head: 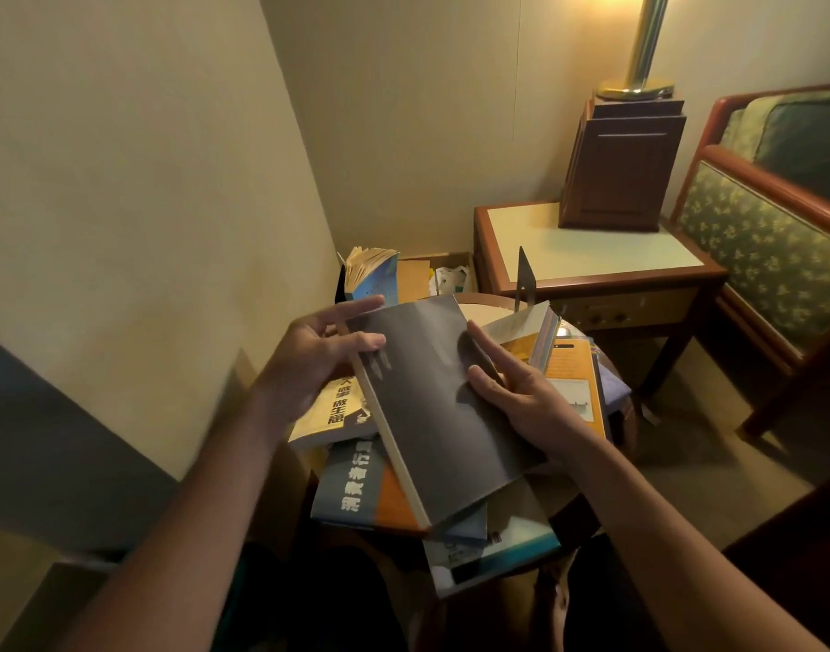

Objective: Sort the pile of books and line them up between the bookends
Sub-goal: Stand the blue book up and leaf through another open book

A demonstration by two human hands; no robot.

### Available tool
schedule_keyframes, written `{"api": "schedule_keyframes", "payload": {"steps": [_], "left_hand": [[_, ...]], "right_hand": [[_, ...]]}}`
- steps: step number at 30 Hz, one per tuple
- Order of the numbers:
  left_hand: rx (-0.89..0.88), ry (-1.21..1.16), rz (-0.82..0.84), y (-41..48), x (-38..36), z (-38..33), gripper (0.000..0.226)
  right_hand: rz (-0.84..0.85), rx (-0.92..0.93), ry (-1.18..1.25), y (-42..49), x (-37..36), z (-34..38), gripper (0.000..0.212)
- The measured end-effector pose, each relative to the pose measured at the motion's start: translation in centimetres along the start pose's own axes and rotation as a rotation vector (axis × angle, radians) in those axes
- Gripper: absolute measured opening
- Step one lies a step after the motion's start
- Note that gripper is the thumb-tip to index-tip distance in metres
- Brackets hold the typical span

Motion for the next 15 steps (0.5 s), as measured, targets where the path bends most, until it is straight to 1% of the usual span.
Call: {"api": "schedule_keyframes", "payload": {"steps": [2, 4, 6, 8, 11, 13, 15], "left_hand": [[0.113, 0.163, 0.168, 0.6, 0.5, -1.6, 0.038], [0.239, 0.331, 0.348, 1.2, 0.4, -2.7, 0.043], [0.330, 0.437, 0.451, 1.7, -0.1, -3.1, 0.043], [0.341, 0.507, 0.459, 2.3, -0.6, -3.1, 0.039], [0.260, 0.584, 0.390, 3.3, 0.0, -3.0, 0.034], [0.188, 0.625, 0.325, 3.7, 0.5, -3.3, 0.026], [0.096, 0.652, 0.258, 4.2, 1.1, -3.9, 0.026]], "right_hand": [[0.037, 0.005, -0.057, 0.1, 0.4, -0.1, 0.057], [0.074, 0.022, -0.100, 0.3, 0.5, -0.1, 0.056], [0.106, 0.043, -0.136, 0.6, 0.0, 0.1, 0.057], [0.118, 0.053, -0.170, 1.2, -0.4, 0.3, 0.059], [0.073, 0.091, -0.233, 2.4, -0.5, -0.3, 0.057], [-0.029, 0.102, -0.320, 3.4, -0.5, -1.5, 0.056], [-0.179, 0.140, -0.558, 4.2, -0.7, -3.0, 0.058]]}}
Point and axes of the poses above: each hand's wrist, its own y-axis towards the middle knuckle, its own x-axis out of the back of the hand, z = x × y, the point moved 3 cm from there along y, towards the middle knuckle, and after that the axes turned 6 degrees about -x, right-handed, at the moved point
